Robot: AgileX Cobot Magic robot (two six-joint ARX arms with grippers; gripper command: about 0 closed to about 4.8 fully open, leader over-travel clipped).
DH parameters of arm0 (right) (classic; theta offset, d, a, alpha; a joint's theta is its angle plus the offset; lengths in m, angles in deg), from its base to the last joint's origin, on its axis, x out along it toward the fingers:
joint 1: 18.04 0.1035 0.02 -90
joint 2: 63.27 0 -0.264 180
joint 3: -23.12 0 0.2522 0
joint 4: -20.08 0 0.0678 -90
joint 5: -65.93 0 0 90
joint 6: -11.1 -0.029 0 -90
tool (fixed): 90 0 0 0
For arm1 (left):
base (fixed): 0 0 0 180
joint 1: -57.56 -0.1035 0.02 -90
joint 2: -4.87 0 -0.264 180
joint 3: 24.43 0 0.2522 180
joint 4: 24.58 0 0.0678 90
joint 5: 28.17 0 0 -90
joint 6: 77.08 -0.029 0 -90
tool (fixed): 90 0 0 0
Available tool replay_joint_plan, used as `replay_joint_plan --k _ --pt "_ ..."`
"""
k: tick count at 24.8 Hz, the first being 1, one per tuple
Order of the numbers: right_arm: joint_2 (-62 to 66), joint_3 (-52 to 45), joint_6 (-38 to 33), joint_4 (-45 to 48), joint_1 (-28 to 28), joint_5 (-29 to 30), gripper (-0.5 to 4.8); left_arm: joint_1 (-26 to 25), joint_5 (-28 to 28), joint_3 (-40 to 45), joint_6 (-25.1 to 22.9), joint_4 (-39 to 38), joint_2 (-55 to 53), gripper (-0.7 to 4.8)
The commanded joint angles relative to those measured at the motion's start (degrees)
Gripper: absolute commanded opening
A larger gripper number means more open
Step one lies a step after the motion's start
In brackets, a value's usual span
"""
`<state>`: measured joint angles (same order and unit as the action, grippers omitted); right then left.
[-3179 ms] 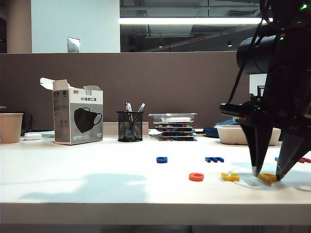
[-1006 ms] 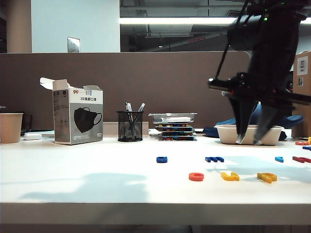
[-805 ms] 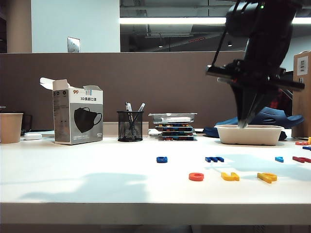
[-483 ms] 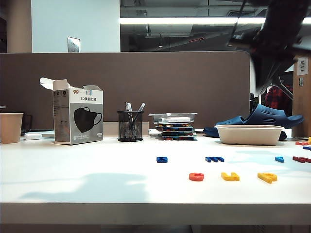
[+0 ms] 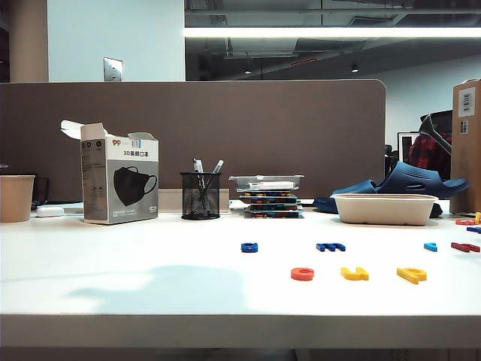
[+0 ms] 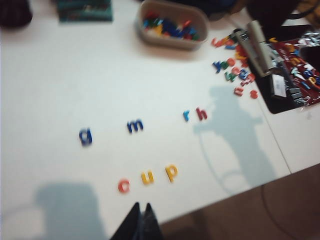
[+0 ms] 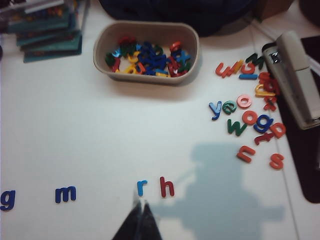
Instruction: Select the appropriate letters from the row of letter magnets placed on the table to arrange into the word "cup".
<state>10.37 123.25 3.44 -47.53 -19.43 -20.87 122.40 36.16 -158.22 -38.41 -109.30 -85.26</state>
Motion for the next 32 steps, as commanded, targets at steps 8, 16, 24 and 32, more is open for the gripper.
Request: replay_joint_plan --k 8,16,24,32 --pt "-16.35 -11.96 0.17 2.80 -0.61 -1.73 -0.01 -21.20 3.89 -6.60 -26.64 8.09 0.52 -0.05" --pt "-31.45 -26.03 -0.13 6.25 -0.55 -1.95 -0.02 -43.80 8.76 -10.67 -31.87 6.69 7.06 -0.05" --pt "-41.27 -33.00 -1.42 6.56 -0.44 -2.01 -0.01 -58.23 13.75 -10.51 -34.05 -2.99 15.19 -0.05" --pt "-50.01 -40.96 -2.05 7.82 -0.37 1.66 -0.01 -58.23 13.92 -4.48 -31.69 -10.32 26.67 -0.05"
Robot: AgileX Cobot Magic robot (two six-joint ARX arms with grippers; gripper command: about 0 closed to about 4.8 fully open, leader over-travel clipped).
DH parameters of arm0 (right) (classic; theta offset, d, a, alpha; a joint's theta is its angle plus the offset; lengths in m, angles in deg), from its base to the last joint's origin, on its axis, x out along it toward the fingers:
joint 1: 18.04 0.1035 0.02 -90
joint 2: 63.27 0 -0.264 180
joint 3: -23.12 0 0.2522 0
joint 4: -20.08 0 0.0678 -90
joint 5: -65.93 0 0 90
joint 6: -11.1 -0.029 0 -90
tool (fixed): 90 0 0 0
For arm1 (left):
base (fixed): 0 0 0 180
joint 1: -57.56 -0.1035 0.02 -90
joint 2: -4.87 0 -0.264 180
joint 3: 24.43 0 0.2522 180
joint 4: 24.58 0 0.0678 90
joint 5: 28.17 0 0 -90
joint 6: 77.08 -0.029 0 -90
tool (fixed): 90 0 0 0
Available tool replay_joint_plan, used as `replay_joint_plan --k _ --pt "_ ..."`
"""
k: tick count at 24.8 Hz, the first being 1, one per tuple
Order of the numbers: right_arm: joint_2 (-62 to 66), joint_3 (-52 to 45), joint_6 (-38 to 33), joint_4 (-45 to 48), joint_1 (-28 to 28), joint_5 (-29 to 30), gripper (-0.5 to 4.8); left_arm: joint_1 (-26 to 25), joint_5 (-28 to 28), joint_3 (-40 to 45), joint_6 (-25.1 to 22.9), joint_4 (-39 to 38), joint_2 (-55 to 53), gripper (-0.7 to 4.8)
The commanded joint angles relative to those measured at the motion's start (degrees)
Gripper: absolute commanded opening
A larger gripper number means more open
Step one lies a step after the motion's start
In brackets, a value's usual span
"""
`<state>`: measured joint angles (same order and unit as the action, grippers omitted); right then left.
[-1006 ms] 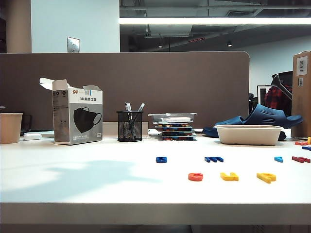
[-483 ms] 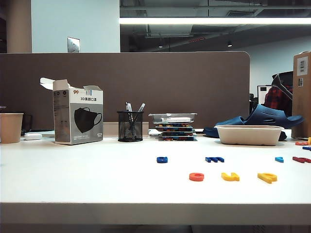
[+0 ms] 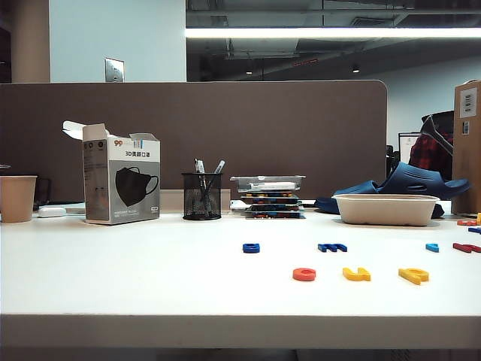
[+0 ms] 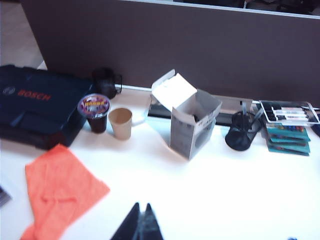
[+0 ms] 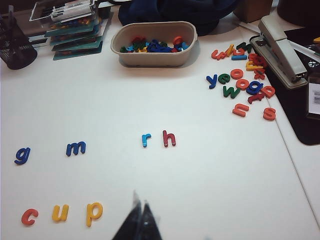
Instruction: Select the appropriate letters from the row of letter magnets placed on the table to arrange into the word "cup".
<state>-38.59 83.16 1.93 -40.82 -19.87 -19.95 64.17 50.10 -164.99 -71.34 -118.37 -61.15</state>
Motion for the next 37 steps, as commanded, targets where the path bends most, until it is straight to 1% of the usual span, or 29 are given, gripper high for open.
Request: replay_joint_plan --k 1,2,3,4,5,6,7,8,9,10,11,12,13,16,18,19,21,24,26,27,28,29,30,31,33,35,36,37 --pt "-1.77 -1.73 -0.70 1.25 0.07 0.72 -0.01 0.00 -0.02 5.07 1.73 -1.62 5.42 -0.05" --pt "-2.08 -2.08 -0.70 1.36 0.02 0.74 -0.01 0.00 0.00 6.62 1.79 -1.51 6.80 -0.05" --pt "-2.62 -3.06 -1.16 1.90 0.07 0.96 -0.01 0.00 0.00 10.73 1.92 -0.94 10.21 -0.05" --pt "-2.89 -3.54 -1.49 2.14 0.07 1.01 -0.01 0.00 0.02 12.76 2.29 -0.83 11.82 -0.05" --pt "-3.65 -4.61 -1.79 2.49 0.04 0.94 -0.01 0.00 0.24 17.38 2.73 -0.66 15.47 -0.05" --pt "-3.76 -4.94 -1.79 2.64 0.04 0.94 -0.01 0.00 0.44 19.54 2.89 -0.57 17.22 -0.05" --pt "-4.11 -5.46 -1.79 2.56 0.04 0.98 -0.01 0.00 0.42 24.52 2.84 -0.28 21.07 -0.05" --pt "-4.22 -5.60 -1.79 2.29 0.04 0.98 -0.01 0.00 0.44 26.60 2.84 -0.22 22.84 -0.05" --pt "-4.26 -5.60 -1.79 1.99 0.04 0.98 -0.01 0.00 0.44 31.54 2.78 0.31 26.82 -0.05" --pt "-4.26 -5.62 -1.79 1.95 0.04 0.96 -0.01 0.00 0.44 33.83 2.73 0.81 28.57 -0.05" --pt "-4.28 -5.79 -1.75 1.99 0.04 0.66 -0.01 0.00 0.63 39.39 2.62 2.27 32.94 -0.05" --pt "-4.28 -5.97 -1.75 2.27 0.04 0.46 -0.01 0.00 1.16 41.94 2.64 2.97 34.93 -0.05" --pt "-4.42 -6.73 -1.73 3.56 0.04 0.52 -0.01 0.00 2.54 47.08 2.75 4.66 38.99 -0.05" --pt "-6.23 -10.34 -1.75 7.26 0.07 1.18 -0.01 -0.02 3.89 57.42 3.28 8.48 47.87 -0.05" --pt "-8.13 -13.46 -1.73 9.01 0.07 1.40 -0.01 -0.02 5.60 63.12 3.23 10.34 53.35 -0.05" --pt "-8.81 -14.56 -1.60 10.10 0.09 1.57 -0.01 -0.02 5.55 64.89 3.10 10.91 55.15 -0.05" --pt "-9.97 -16.72 -1.29 12.22 0.35 4.39 -0.01 -0.02 5.77 69.16 1.03 13.20 59.25 -0.05" --pt "-9.70 -20.41 -1.31 14.23 0.37 12.13 -0.01 -0.02 8.11 74.40 -1.25 18.16 63.89 -0.05" --pt "-9.57 -23.39 -1.33 17.59 0.39 15.87 -0.01 -0.02 9.03 77.15 -1.25 20.65 66.05 -0.05" --pt "-9.66 -25.66 -1.36 19.39 0.39 16.17 -0.01 -0.11 9.33 79.03 -1.27 21.51 65.90 -0.05" --pt "-9.94 -26.88 -1.33 19.56 0.37 15.76 -0.01 -0.13 9.73 79.93 -1.25 22.08 65.90 -0.05" --pt "-10.49 -28.52 -1.33 21.22 0.44 14.12 -0.01 -0.15 10.03 82.29 -1.27 25.11 65.90 -0.05" --pt "-10.80 -29.27 -1.29 22.64 0.39 12.79 -0.01 -0.22 10.05 83.19 -1.27 26.56 65.90 -0.05" --pt "-11.67 -30.16 -1.29 24.81 0.42 9.94 -0.01 -0.22 10.75 85.46 -1.20 30.77 65.90 -0.05" --pt "-12.68 -31.15 -1.25 28.00 0.39 7.65 -0.01 -0.22 10.67 88.00 -1.20 35.82 65.90 -0.05" --pt "-13.73 -32.37 -0.52 31.58 0.39 6.19 -0.01 -0.24 10.69 90.60 -1.20 40.83 65.90 -0.05" --pt "-14.82 -33.81 1.44 34.71 0.35 5.99 -0.01 -0.24 10.95 93.18 -0.77 45.13 65.90 -0.05" --pt "-15.04 -34.47 2.12 36.04 0.35 5.99 -0.01 -0.22 10.97 94.97 -0.79 47.89 65.90 -0.05"
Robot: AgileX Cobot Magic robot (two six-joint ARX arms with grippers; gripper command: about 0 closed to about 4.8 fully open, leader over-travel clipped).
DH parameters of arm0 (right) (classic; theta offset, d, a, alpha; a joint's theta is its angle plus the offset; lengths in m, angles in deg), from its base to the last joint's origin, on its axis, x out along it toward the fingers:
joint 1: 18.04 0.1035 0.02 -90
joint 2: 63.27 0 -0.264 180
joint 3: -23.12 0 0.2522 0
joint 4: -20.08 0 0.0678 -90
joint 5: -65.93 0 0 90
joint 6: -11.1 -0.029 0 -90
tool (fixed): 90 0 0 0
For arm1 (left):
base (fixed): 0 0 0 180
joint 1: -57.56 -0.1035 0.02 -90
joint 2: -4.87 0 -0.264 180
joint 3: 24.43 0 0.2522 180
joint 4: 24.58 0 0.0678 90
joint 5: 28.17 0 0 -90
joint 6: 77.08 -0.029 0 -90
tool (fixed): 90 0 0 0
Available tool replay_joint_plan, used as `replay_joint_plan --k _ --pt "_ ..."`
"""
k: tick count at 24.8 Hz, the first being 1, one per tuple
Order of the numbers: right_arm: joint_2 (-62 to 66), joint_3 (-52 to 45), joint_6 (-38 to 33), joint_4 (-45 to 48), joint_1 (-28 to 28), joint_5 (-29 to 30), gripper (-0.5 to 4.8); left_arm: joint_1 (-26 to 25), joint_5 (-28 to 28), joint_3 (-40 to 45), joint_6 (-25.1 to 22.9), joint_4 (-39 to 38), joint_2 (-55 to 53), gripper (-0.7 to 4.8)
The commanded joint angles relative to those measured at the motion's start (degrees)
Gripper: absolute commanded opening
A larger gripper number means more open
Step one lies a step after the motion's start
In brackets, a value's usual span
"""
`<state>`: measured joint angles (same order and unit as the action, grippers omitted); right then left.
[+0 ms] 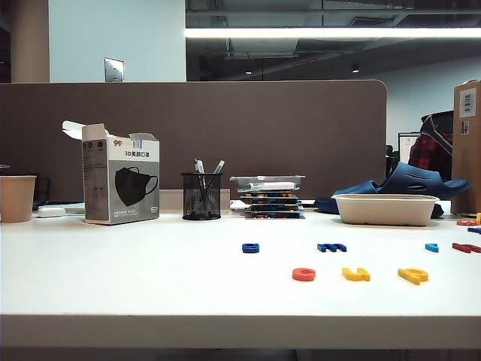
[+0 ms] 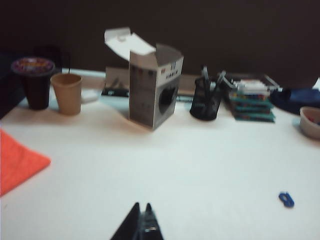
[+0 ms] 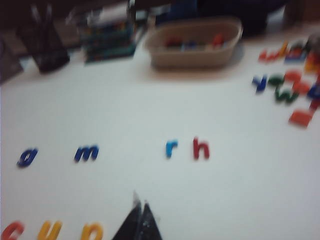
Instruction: Select the appropriate letters from the row of letter magnets placed on the table to arrange into the word "cup".
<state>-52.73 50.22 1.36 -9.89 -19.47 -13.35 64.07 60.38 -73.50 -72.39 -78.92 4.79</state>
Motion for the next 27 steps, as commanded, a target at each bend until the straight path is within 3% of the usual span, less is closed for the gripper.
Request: replay_joint_plan --k 1,13,27 --pt "-1.36 -2.91 2.75 7.65 -0.04 -0.66 -0.01 -0.11 0.63 6.40 0.13 12.22 -0.02 -0.05" --pt "-1.60 -11.69 2.78 19.50 -0.07 -0.79 -0.01 -0.11 0.66 22.45 -0.20 30.82 0.00 -0.05" --pt "-1.60 -13.31 4.20 20.33 -0.09 -1.66 -0.01 -0.11 1.51 34.86 -0.13 43.67 0.00 -0.05"
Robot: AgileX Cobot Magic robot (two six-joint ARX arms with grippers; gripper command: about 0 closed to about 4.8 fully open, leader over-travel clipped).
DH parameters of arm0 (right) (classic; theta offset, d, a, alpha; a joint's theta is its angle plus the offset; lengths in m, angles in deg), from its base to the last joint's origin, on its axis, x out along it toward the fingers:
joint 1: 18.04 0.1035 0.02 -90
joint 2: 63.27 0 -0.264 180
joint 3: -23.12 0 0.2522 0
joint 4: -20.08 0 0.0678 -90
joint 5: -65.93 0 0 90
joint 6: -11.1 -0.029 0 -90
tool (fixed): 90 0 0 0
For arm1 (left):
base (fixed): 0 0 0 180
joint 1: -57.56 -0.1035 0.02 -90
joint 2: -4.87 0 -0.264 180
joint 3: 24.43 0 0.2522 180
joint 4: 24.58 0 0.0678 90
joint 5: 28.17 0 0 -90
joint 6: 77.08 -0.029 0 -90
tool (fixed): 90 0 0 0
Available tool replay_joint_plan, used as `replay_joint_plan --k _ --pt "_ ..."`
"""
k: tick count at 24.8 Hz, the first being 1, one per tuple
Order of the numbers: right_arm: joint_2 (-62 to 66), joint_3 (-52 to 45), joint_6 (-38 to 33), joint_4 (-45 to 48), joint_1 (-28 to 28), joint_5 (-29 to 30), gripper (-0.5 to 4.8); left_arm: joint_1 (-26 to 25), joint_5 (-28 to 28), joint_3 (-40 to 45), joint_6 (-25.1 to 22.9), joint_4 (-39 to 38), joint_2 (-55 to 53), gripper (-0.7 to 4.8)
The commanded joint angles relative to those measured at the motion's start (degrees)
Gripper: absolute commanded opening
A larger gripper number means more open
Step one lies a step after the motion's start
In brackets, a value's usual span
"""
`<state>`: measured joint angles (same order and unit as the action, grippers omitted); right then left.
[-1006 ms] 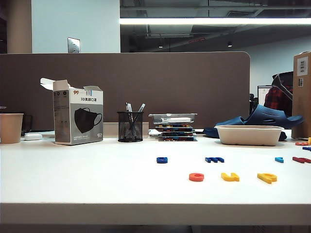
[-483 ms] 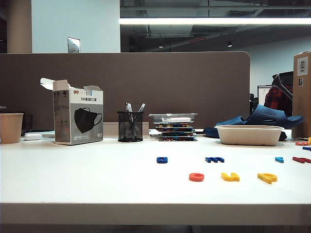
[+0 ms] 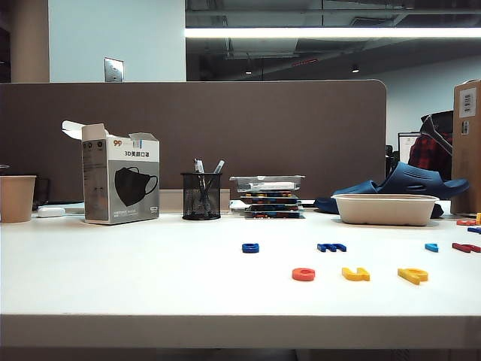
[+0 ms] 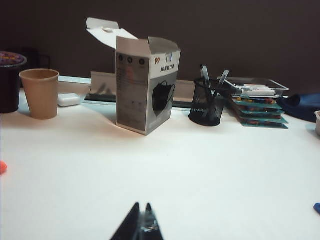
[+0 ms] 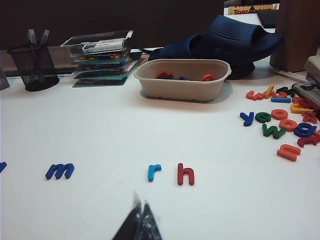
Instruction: Select the appropriate letters from the row of letter magnets placed on the table to arrange into the word "cup".
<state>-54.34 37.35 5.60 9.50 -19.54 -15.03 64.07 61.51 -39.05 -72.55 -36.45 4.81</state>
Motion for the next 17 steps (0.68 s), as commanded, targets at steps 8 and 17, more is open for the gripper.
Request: replay_joint_plan --k 8,17 --pt "0.02 -0.44 -0.04 0.94 -0.02 0.00 -0.01 -0.13 0.37 0.42 0.37 -0.09 -0.02 -0.05" --pt "0.02 -0.44 -0.04 0.94 -0.02 0.02 -0.01 -0.13 0.39 0.42 0.39 -0.11 -0.02 -0.05"
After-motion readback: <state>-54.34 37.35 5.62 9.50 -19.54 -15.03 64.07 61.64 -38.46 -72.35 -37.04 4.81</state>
